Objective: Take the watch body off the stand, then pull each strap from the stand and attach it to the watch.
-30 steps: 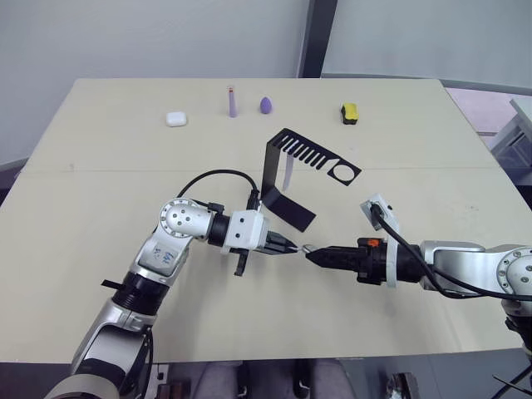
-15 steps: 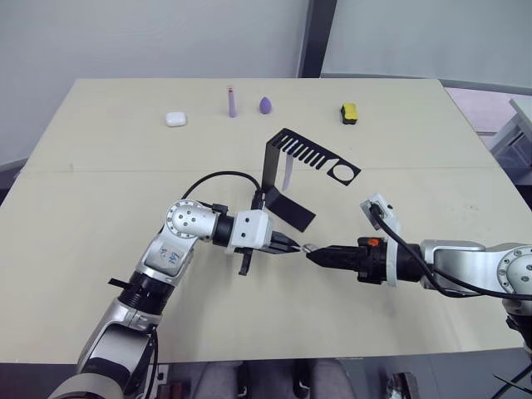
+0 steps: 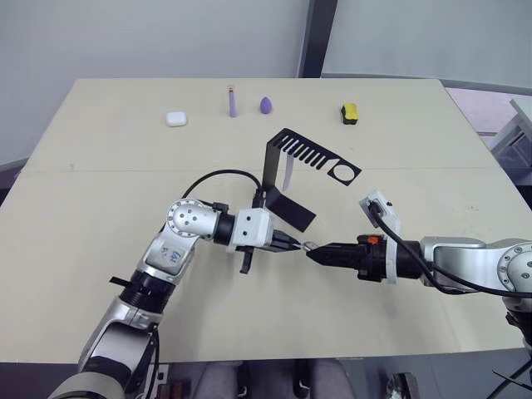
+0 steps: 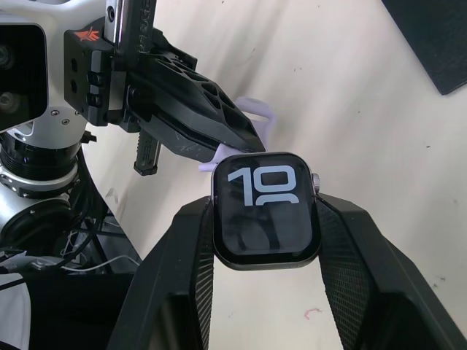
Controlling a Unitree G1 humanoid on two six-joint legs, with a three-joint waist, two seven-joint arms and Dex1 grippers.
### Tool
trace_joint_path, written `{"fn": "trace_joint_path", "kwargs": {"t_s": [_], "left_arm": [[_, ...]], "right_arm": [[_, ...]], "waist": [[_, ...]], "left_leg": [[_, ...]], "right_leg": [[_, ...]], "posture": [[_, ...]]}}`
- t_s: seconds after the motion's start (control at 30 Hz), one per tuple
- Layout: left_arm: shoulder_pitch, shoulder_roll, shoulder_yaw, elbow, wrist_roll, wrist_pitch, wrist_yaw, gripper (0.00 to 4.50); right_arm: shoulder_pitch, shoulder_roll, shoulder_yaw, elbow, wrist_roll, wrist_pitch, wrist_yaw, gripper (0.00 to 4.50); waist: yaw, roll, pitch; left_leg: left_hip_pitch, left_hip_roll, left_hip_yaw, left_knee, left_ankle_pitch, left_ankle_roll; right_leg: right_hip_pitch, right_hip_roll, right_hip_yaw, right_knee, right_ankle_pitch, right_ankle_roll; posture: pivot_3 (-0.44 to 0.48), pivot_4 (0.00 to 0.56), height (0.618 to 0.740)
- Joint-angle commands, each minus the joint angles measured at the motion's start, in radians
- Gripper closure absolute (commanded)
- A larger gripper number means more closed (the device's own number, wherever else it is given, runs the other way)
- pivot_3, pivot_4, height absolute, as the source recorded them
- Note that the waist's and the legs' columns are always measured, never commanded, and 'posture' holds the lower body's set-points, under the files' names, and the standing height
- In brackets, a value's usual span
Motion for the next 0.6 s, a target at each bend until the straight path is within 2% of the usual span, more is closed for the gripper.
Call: {"fn": "trace_joint_path", "kwargs": {"t_s": [0.03,0.6], "left_arm": [[-0.037,-0.048,-0.023,-0.021,-0.015,-0.023,0.026,4.50],[-0.053,-0.072,-0.026,0.001,-0.004,-0.030,0.024,4.50]], "right_arm": [[-0.022,0.023,0.019,-0.053,0.016,0.009,0.049,2.98],[-0.014,0.027,0.016,-0.059,0.016,0.001,0.038,2.98]], "waist": [[0.000,0.000,0.000],[0.000,0.000,0.000]], "left_leg": [[0.000,0.000,0.000,0.000,0.000,0.000],[0.000,0.000,0.000,0.000,0.000,0.000]], "right_leg": [[0.000,0.000,0.000,0.000,0.000,0.000],[0.000,0.000,0.000,0.000,0.000,0.000]], "posture": [[0.000,0.150,0.740],[0.000,0.150,0.740]]}}
